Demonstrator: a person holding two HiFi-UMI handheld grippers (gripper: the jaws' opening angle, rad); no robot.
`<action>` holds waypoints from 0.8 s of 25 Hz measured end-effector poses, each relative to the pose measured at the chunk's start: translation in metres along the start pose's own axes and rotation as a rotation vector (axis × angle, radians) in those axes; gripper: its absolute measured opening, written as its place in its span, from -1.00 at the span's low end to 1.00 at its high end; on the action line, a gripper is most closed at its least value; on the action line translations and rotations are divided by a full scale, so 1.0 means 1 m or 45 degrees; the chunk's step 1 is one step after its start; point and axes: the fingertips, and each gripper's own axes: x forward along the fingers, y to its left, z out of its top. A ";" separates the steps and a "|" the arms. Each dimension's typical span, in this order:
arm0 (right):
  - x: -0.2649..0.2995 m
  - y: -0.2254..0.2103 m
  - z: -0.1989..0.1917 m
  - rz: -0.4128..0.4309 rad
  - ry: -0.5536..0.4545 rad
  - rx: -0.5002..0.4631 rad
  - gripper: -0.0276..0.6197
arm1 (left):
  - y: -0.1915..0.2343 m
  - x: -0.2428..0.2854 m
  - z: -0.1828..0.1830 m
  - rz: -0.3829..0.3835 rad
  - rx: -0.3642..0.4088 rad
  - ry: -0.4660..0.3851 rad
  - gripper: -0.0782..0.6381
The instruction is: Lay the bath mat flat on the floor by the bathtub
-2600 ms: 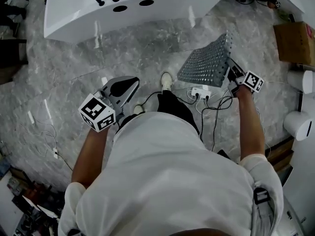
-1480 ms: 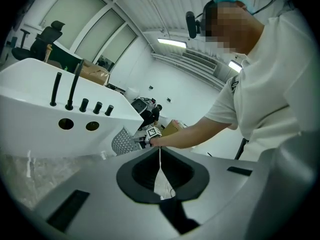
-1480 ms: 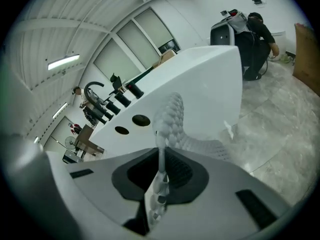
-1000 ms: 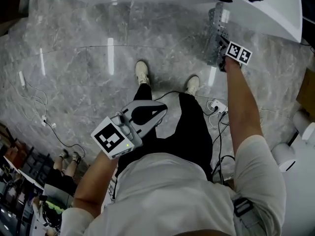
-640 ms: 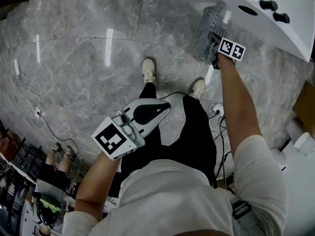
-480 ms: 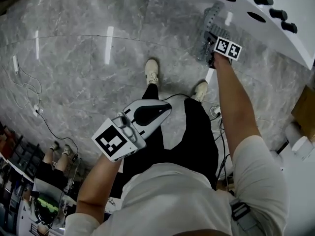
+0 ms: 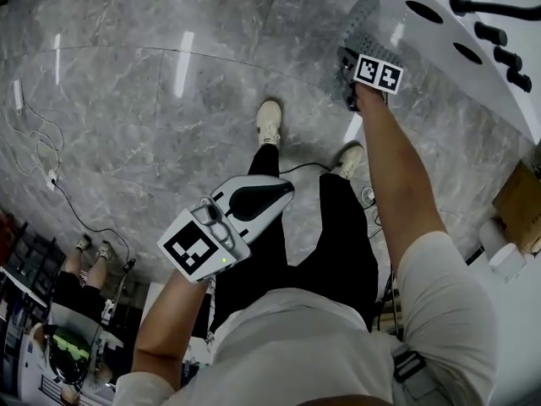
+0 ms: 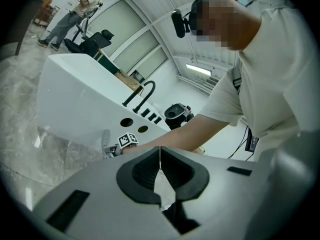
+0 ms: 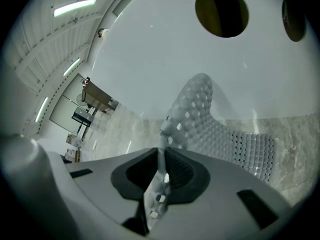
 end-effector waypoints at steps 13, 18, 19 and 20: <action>0.062 0.077 0.000 0.068 0.083 -0.133 -0.80 | 0.031 -0.022 0.000 0.036 -0.022 -0.029 -0.73; 0.054 0.107 -0.007 0.116 0.075 -0.123 -0.75 | 0.028 -0.020 0.003 0.011 0.001 -0.032 -0.73; 0.049 0.109 -0.013 0.116 0.078 -0.116 -0.76 | 0.026 -0.020 0.005 0.004 0.002 -0.031 -0.73; 0.043 0.109 -0.017 0.111 0.079 -0.104 -0.78 | 0.024 -0.019 0.007 -0.004 0.006 -0.030 -0.73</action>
